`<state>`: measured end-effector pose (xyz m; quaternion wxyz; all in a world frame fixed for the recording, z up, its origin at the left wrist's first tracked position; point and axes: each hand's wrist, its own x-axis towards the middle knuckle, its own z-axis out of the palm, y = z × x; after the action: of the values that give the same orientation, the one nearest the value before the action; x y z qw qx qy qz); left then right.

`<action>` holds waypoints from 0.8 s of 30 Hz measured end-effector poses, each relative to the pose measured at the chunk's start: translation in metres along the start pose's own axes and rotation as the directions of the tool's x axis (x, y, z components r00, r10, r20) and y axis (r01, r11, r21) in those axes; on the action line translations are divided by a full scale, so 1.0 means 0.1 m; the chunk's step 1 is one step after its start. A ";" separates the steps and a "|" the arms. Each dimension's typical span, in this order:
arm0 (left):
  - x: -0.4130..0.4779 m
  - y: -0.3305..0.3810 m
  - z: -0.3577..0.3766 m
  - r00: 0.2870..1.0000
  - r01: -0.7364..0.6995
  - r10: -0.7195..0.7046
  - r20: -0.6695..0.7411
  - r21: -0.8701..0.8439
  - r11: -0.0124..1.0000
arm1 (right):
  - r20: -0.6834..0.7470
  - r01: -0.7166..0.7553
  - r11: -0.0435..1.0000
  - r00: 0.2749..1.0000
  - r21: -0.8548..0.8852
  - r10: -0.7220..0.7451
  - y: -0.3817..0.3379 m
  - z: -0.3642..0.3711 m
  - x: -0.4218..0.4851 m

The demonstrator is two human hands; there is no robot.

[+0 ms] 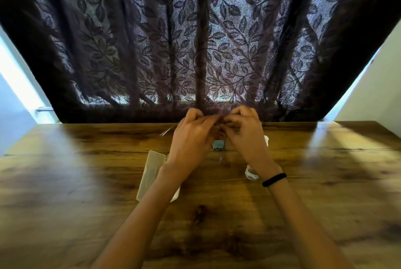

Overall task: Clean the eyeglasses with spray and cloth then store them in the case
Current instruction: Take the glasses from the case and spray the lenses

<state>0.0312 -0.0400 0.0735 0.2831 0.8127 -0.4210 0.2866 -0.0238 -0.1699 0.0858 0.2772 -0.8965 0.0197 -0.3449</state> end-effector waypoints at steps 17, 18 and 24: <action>0.06 -0.14 -0.15 0.987 0.143 -0.152 -0.047 -0.149 0.978 | -0.202 -0.108 0.991 0.972 0.074 0.121 0.24 -0.14 -0.16; 0.08 -0.16 -0.16 0.985 0.141 -0.154 -0.076 -0.161 0.977 | -0.205 -0.141 0.987 0.967 0.074 0.153 0.31 -0.16 -0.20; 0.14 -0.23 -0.21 0.967 0.149 -0.182 -0.178 -0.183 0.972 | -0.126 -0.294 0.949 0.943 0.116 0.307 0.61 -0.09 -0.48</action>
<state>0.0525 -0.0214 0.0919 0.4132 0.7865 -0.3447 0.3031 -0.0565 -0.2148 0.0310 0.3673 -0.8418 0.1594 -0.3621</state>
